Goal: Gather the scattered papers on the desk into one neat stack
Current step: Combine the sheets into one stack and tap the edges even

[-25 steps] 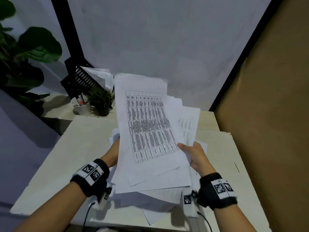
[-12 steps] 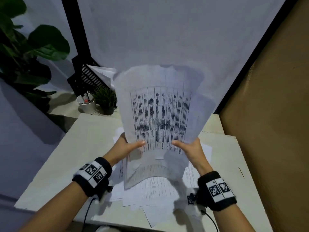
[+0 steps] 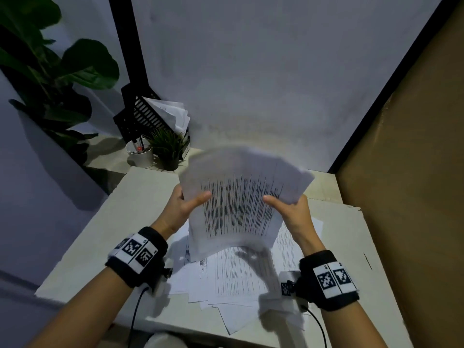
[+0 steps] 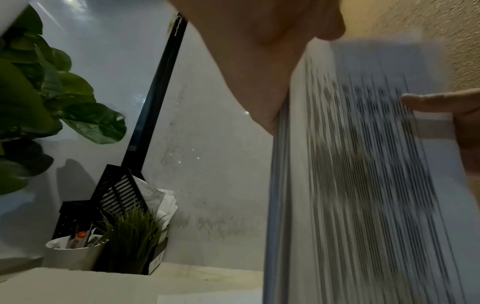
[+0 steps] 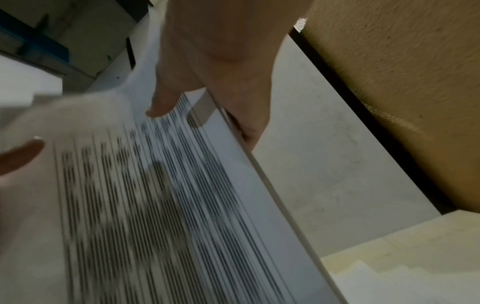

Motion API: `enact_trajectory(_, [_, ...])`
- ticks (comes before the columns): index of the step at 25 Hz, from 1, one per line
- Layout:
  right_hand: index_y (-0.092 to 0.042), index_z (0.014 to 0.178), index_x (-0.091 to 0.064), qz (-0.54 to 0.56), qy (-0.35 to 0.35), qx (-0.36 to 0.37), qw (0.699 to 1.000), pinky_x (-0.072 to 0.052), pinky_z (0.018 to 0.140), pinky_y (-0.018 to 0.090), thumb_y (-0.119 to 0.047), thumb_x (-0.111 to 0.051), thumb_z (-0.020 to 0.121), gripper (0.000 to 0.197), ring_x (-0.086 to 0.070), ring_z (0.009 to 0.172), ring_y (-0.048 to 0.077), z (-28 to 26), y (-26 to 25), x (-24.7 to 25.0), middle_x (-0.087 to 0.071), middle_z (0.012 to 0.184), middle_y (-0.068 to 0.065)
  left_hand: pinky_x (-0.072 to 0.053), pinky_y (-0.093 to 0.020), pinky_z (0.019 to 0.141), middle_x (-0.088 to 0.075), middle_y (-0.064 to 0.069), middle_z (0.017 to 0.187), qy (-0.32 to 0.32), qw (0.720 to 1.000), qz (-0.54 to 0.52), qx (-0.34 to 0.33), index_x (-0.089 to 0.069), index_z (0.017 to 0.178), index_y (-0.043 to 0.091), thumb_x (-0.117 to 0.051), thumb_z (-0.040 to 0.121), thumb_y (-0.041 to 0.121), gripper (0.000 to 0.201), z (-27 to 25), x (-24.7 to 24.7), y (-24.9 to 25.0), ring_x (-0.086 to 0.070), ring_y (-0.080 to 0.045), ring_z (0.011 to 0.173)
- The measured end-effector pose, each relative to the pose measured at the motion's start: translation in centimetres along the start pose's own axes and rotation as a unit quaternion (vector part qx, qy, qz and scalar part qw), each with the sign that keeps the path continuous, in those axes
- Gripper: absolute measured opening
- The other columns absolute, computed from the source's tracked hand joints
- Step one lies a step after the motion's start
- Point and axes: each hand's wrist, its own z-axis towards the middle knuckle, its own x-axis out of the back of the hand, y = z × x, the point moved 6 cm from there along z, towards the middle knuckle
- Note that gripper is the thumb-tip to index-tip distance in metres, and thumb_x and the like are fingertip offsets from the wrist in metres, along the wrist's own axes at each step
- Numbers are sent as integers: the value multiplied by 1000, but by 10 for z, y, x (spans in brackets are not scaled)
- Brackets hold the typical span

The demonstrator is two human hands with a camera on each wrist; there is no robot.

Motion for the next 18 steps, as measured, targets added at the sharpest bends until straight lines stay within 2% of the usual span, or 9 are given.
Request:
enact_trajectory(3, [-25, 98, -62, 1, -13, -13, 1000, -54, 66, 20, -3, -72, 73, 35, -67, 78, 3, 0, 6, -2, -67, 86, -4, -54, -21, 73, -72, 15, 95, -3, 1000, 16, 3, -58, 110, 27, -73, 52, 62, 69, -1, 1, -4, -66, -6, 93])
enact_trajectory(5, [-25, 92, -62, -4, 1, -22, 1000, -54, 65, 19, -2, -71, 74, 31, -67, 79, 8, -1, 10, -2, -66, 83, -3, -55, -31, 78, -73, 14, 90, 23, 999, 27, 25, -59, 103, 34, -74, 49, 64, 63, -3, 1, -9, -67, -7, 89])
enact_trajectory(7, [-25, 86, -61, 0, 24, -18, 1000, -55, 65, 20, -1, -70, 74, 29, -64, 80, 15, -2, 7, -1, -65, 80, -1, -54, -40, 86, -71, 10, 88, 65, 997, 29, 27, -61, 94, 38, -73, 53, 56, 47, -5, 3, -5, -66, -9, 89])
enact_trajectory(8, [-25, 85, -61, 7, 32, -6, 999, -55, 65, 20, 1, -70, 73, 30, -63, 78, 13, -1, 1, 0, -64, 79, -2, -55, -38, 85, -71, 11, 87, 74, 997, 32, 14, -62, 92, 39, -72, 54, 52, 41, -5, 3, 2, -66, -8, 88])
enact_trajectory(10, [-21, 88, -62, 29, 19, 24, 999, -54, 64, 18, 4, -71, 72, 31, -64, 73, 3, 0, -13, 1, -64, 80, -2, -57, -24, 75, -72, 18, 84, 52, 998, 34, -20, -65, 90, 41, -70, 58, 44, 33, -4, 1, 18, -66, -2, 84])
enact_trajectory(12, [-12, 93, -63, 28, -7, 37, 999, -51, 61, 14, -2, -73, 69, 28, -63, 70, -3, 1, -23, 1, -62, 84, -1, -53, -15, 69, -71, 22, 88, 12, 998, 48, -44, -68, 92, 40, -66, 64, 37, 28, -2, -2, 30, -65, 1, 87])
enact_trajectory(14, [-10, 95, -63, 8, -20, 23, 999, -49, 62, 12, -9, -72, 67, 29, -62, 71, -2, 3, -19, 3, -62, 87, -1, -51, -11, 69, -71, 23, 90, 4, 997, 60, -47, -69, 91, 40, -67, 67, 31, 26, 0, -1, 27, -64, 2, 89])
enact_trajectory(16, [-15, 96, -62, -9, -36, -22, 999, -54, 72, 22, -8, -75, 68, 32, -63, 82, 8, 5, 0, 0, -63, 90, 1, -53, -15, 70, -72, 16, 87, 6, 999, 52, -9, -67, 92, 34, -75, 59, 40, 34, 3, 1, 9, -65, -2, 85])
enact_trajectory(18, [-22, 95, -60, -45, -40, -89, 994, -53, 88, 42, -7, -71, 75, 27, -62, 95, 22, 4, 28, -5, -65, 95, 5, -55, -27, 80, -69, 7, 90, 21, 997, 38, 66, -61, 96, 33, -78, 45, 57, 59, 3, 4, -23, -64, -9, 88])
